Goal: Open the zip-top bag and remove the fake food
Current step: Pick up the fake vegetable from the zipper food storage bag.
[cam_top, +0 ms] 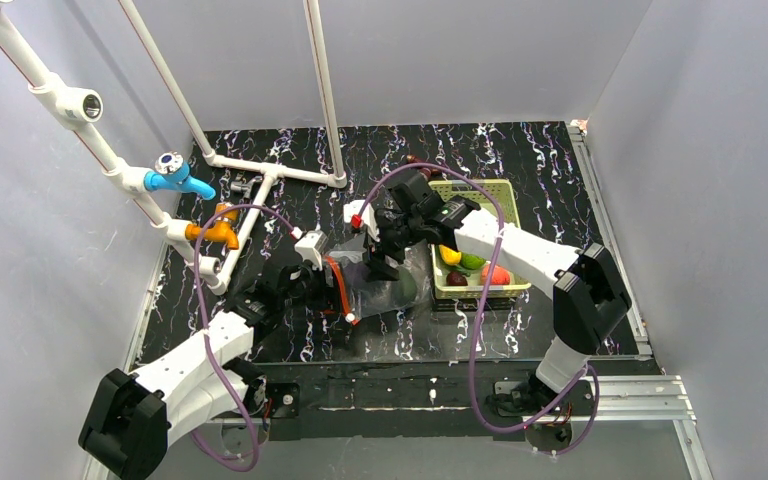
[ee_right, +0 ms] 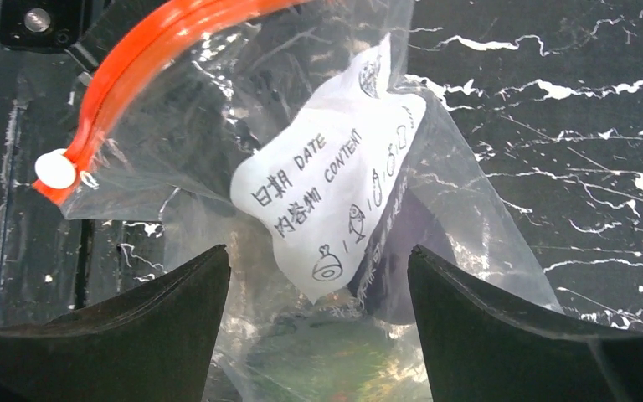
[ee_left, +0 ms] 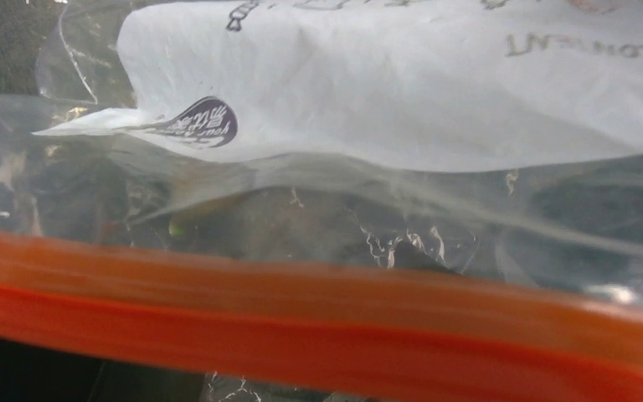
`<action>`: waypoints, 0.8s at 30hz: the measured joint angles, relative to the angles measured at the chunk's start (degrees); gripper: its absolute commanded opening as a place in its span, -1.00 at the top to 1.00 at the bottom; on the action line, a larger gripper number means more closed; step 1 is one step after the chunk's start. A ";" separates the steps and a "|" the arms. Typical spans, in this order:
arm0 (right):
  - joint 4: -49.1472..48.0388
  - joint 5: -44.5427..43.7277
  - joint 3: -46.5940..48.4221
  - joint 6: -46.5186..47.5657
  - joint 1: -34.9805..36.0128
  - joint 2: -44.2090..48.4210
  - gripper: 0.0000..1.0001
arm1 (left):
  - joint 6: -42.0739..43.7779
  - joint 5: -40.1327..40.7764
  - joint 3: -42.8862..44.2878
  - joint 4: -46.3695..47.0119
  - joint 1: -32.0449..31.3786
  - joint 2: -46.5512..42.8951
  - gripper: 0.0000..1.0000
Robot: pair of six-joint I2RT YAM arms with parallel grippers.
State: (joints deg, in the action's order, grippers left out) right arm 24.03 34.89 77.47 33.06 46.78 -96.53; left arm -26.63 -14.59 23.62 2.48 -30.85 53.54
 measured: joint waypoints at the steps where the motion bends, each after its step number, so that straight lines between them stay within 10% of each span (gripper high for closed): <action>1: -0.07 -0.81 0.00 0.17 -0.07 -0.07 -0.67 | -0.02 0.02 0.04 -0.31 0.00 0.09 -0.61; 6: -1.27 -4.22 0.00 0.26 -1.99 -0.09 -0.67 | -0.02 0.87 2.12 -6.43 0.00 -0.76 -0.97; 15: -1.20 -2.54 0.00 0.28 -8.15 -0.07 -0.67 | -0.26 1.55 4.15 -14.45 0.22 -8.68 -0.96; 24: 5.64 13.75 1.29 -5.99 -7.58 1.95 -0.67 | -3.67 7.45 13.22 -24.59 0.33 1.46 -0.76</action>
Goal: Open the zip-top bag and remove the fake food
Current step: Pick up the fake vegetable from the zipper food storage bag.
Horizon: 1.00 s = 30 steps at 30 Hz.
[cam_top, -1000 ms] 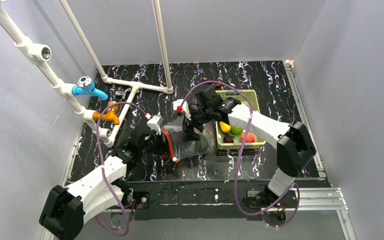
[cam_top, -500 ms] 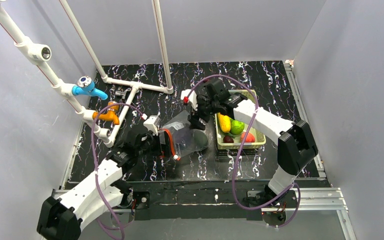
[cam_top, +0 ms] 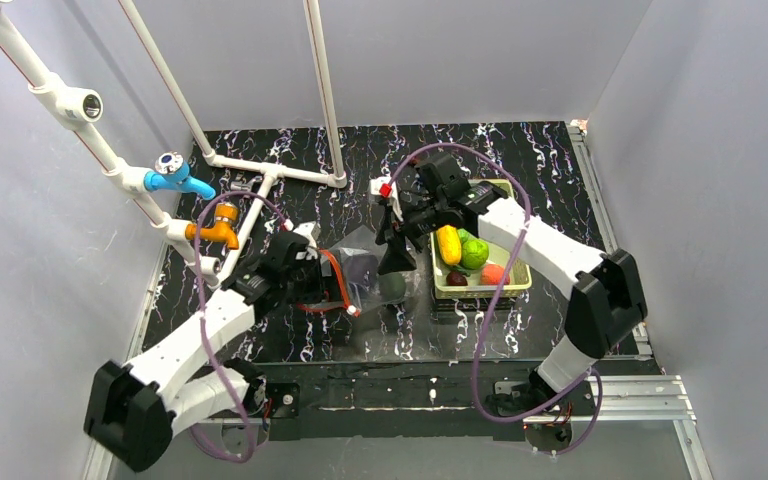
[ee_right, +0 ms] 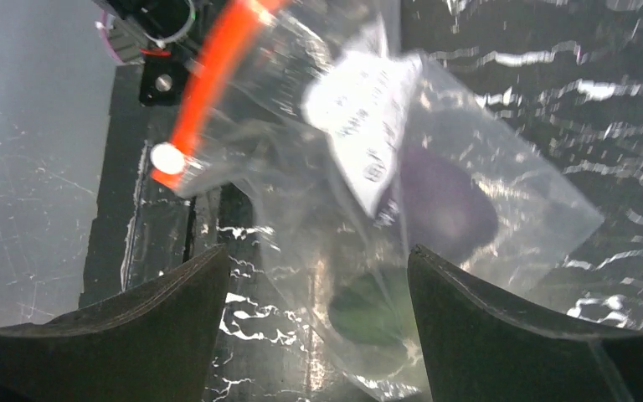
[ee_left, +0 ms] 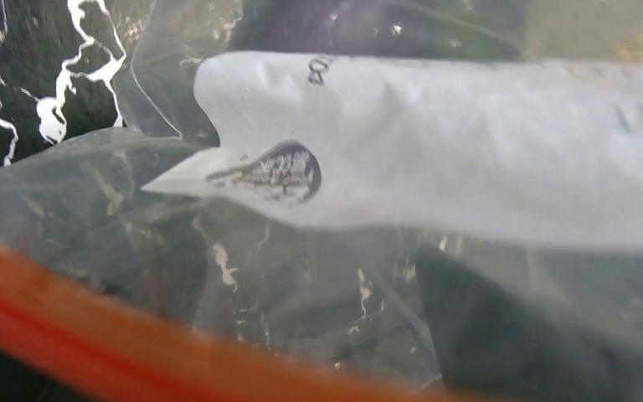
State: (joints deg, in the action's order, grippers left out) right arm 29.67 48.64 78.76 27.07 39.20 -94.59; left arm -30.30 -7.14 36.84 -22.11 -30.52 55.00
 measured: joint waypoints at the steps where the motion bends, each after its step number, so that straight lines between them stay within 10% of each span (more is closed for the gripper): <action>1: -0.35 0.33 -0.02 -0.22 0.35 1.20 -0.67 | -1.51 0.59 0.74 -0.17 0.00 2.38 -0.63; 7: -6.56 -3.96 -0.59 -0.57 2.80 7.74 -0.67 | -7.69 -0.48 4.24 1.27 0.00 13.05 0.51; 18: -7.30 -11.52 -2.80 -1.16 0.63 2.47 -0.67 | -5.99 2.54 9.49 -4.59 -0.09 7.85 0.74; 24: -8.90 -12.61 -3.04 -3.32 0.66 2.27 -0.67 | -14.12 1.60 0.74 0.44 -0.07 4.39 0.70; 30: -9.27 -11.34 -3.45 -14.43 0.22 2.29 -0.67 | -10.95 0.72 -0.28 3.89 -0.07 -1.79 -0.03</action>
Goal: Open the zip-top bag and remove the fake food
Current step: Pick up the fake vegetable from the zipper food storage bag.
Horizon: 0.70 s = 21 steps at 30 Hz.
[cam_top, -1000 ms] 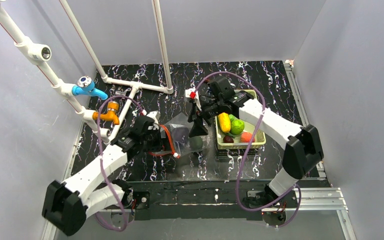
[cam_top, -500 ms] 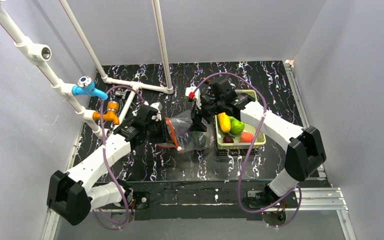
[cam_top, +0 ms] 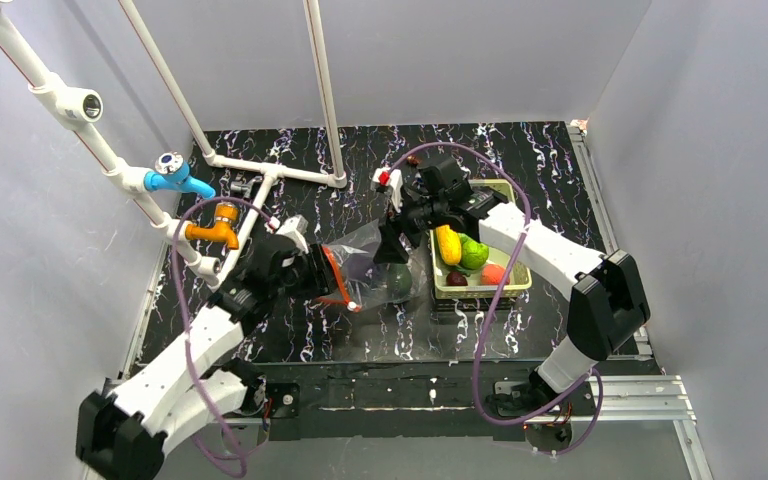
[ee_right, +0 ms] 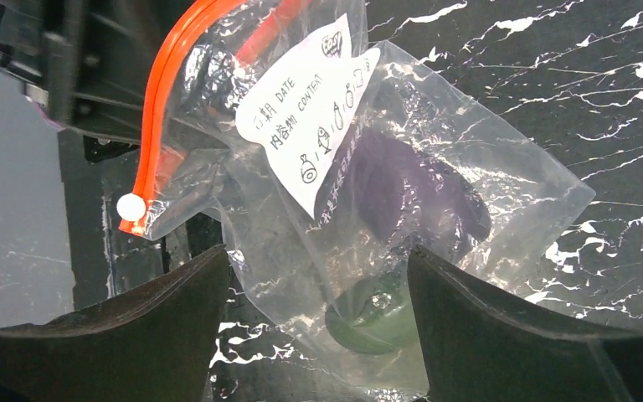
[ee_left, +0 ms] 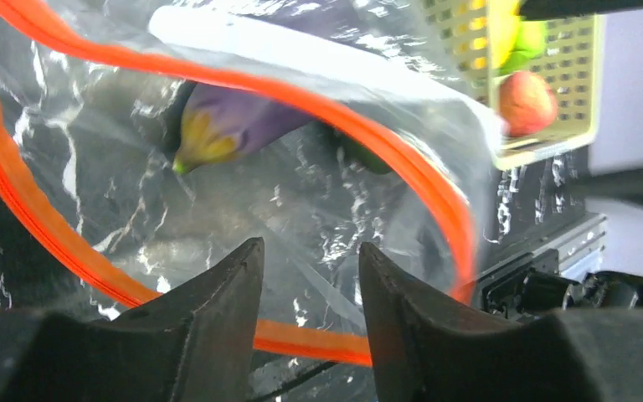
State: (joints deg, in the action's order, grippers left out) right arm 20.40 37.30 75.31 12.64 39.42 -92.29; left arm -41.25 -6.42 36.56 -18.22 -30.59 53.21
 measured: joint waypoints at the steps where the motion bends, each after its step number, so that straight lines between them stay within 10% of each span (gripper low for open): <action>1: 0.00 0.61 -0.02 -0.61 -0.28 0.09 -0.67 | 1.84 -0.68 -1.11 1.92 0.07 -2.93 -0.11; 7: -0.04 3.72 -0.22 -2.45 -3.65 2.12 -0.67 | 8.76 -4.33 -10.82 13.07 0.55 -13.55 -0.18; 21: 0.00 -2.91 -0.09 -3.34 -4.44 -5.75 -0.67 | 22.75 -4.76 -14.82 35.01 1.55 0.11 -0.20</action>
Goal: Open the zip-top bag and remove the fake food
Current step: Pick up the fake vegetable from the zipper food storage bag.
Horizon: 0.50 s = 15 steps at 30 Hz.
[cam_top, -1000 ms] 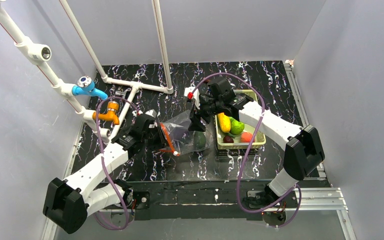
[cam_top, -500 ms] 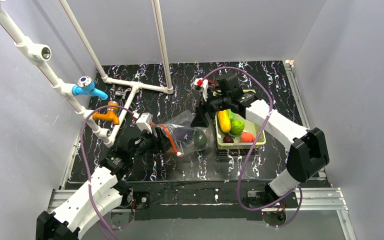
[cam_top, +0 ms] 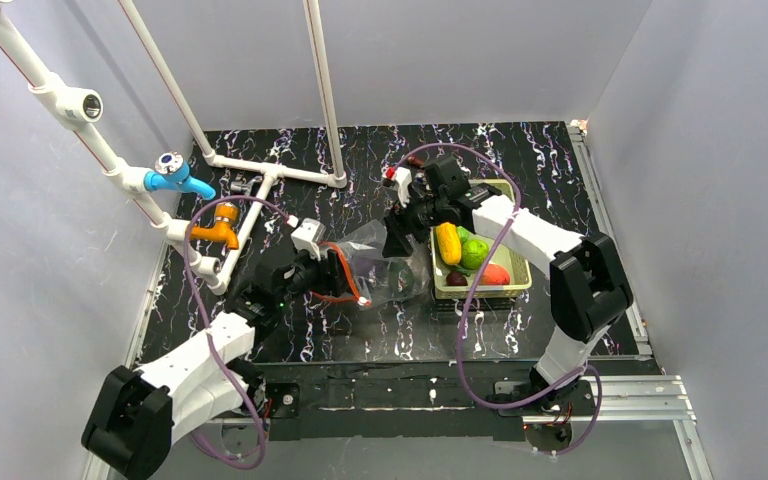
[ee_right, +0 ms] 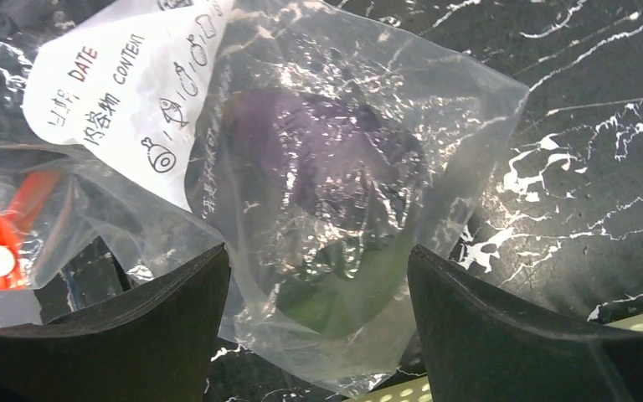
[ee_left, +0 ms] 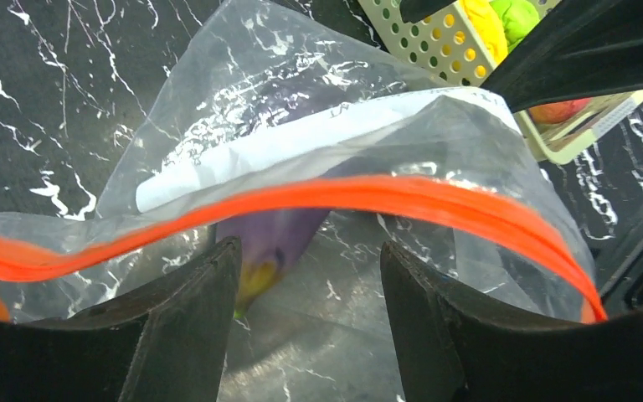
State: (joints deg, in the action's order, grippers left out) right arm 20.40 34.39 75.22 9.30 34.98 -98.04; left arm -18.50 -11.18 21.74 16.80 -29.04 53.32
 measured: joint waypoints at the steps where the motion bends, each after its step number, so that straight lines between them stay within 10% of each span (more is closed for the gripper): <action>1: 0.00 -0.44 0.00 0.00 0.00 -0.52 -0.67 | 0.96 -0.02 -0.17 1.18 0.09 0.87 -0.20; 15: 0.07 -4.26 4.17 -1.14 0.00 -5.60 -0.67 | 9.33 -0.52 -1.86 15.04 1.22 16.83 -0.40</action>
State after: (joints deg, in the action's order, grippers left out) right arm 20.47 30.13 79.40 8.16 34.98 -103.63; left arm -9.17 -11.70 19.88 31.83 -27.81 70.15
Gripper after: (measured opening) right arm 0.838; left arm 0.679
